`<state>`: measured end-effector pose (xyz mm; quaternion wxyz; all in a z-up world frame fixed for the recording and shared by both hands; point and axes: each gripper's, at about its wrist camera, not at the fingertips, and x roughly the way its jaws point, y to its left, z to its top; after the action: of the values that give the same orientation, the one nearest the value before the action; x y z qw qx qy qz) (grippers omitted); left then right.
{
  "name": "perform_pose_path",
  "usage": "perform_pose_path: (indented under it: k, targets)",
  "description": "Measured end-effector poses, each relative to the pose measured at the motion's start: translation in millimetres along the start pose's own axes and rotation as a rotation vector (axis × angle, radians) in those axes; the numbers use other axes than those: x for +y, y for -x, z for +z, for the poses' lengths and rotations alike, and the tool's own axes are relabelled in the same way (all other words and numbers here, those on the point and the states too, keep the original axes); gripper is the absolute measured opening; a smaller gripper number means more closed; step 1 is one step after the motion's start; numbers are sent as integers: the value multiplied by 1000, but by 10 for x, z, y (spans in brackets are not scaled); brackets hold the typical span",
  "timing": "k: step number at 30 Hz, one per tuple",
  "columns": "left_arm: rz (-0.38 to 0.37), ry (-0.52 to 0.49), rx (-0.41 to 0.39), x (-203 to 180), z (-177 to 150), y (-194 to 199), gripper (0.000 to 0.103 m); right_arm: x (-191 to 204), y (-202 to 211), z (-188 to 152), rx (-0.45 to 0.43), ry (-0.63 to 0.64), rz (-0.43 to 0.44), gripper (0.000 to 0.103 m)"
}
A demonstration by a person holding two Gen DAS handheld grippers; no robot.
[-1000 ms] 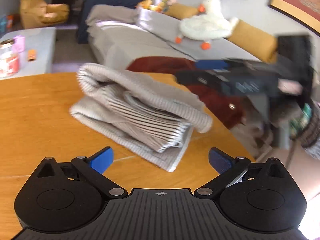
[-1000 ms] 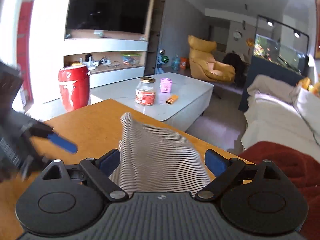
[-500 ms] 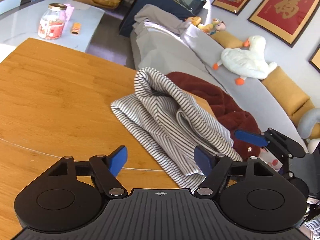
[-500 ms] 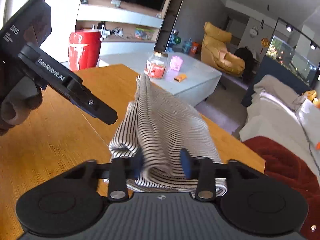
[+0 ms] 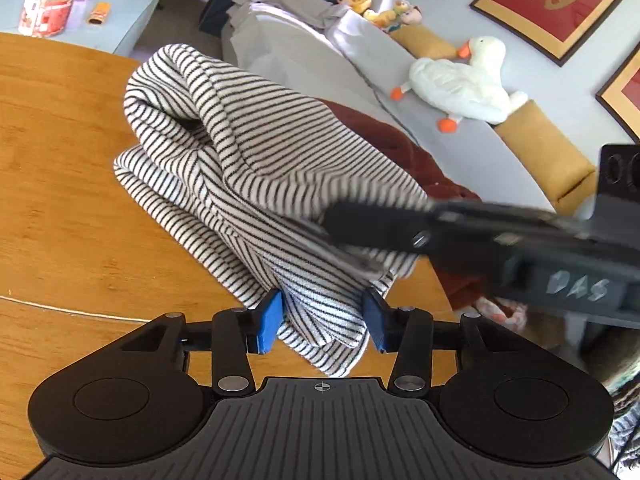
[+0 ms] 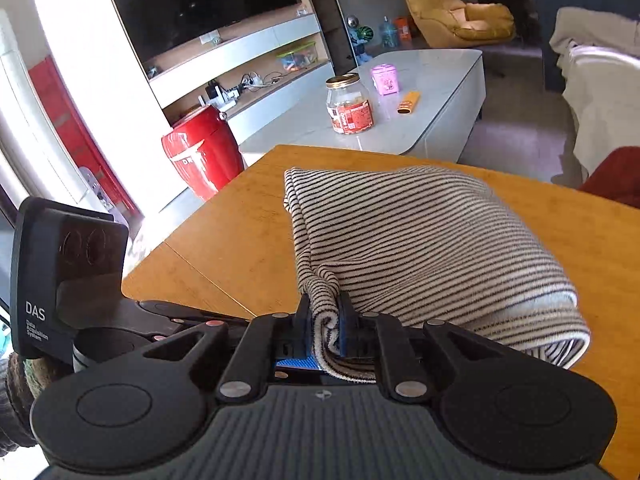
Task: Fold clothes
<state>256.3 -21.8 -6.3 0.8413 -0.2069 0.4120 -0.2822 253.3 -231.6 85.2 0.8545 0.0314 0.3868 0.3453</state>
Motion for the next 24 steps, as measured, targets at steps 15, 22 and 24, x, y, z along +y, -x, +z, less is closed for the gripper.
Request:
perform_pose_path:
  k: [15,22,24]
  targets:
    - [92,-2,-170,76,76,720,60,525,-14,-401,-39,414,-192,14]
    - [65,-54,-194,-129,682,381,61,630,3,-407,-40,474,-215,20]
    - [110,-63,-142,-83,720,165,59,588,77,-318,-40,436,-183,21]
